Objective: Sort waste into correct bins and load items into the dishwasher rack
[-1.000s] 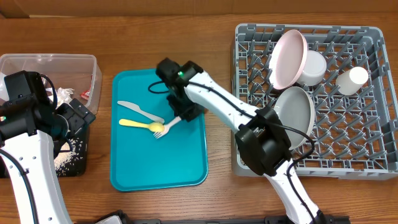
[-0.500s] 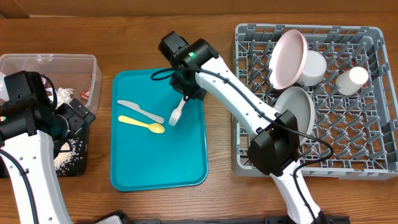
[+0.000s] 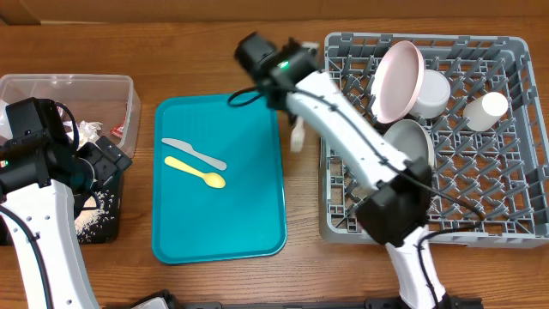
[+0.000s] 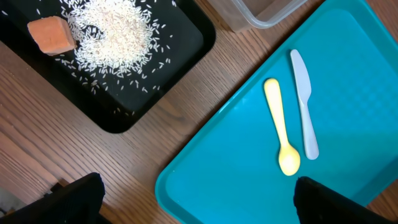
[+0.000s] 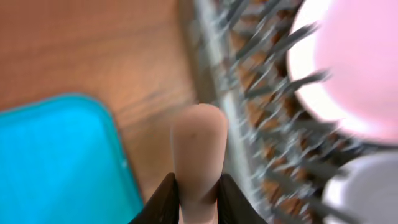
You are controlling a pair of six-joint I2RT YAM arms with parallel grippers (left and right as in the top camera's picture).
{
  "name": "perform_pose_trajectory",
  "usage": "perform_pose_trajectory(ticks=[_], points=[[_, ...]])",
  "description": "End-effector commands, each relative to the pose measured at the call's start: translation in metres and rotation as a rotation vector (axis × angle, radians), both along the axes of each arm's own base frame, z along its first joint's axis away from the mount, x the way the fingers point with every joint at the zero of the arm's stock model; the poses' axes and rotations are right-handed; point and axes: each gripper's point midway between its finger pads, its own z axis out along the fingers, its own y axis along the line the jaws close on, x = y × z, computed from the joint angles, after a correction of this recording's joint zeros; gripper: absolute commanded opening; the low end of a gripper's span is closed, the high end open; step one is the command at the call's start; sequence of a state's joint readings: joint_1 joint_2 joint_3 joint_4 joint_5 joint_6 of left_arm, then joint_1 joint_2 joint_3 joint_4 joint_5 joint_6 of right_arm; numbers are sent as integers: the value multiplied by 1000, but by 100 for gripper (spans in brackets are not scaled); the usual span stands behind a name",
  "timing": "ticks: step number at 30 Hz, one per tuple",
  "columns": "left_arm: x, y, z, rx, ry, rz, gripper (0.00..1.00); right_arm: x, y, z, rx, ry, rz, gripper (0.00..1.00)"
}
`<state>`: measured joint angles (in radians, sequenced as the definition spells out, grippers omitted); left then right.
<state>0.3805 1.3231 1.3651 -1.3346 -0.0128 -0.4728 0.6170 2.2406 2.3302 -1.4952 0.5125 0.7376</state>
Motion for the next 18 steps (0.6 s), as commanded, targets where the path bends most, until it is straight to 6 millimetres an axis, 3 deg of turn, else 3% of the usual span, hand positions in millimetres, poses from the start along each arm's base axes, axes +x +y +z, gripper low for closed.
perform_pose_trajectory(ticks=[1,6,11,18], points=[[-2,3,0,8,3,23,100,21,-46,36,-34,-52,22,6],[-2,3,0,8,3,23,100,42,-74,25,87,44,164,4],[-2,3,0,8,3,23,100,53,-80,22,246,83,339,4],[-2,3,0,8,3,23,100,64,-84,18,363,66,363,6]])
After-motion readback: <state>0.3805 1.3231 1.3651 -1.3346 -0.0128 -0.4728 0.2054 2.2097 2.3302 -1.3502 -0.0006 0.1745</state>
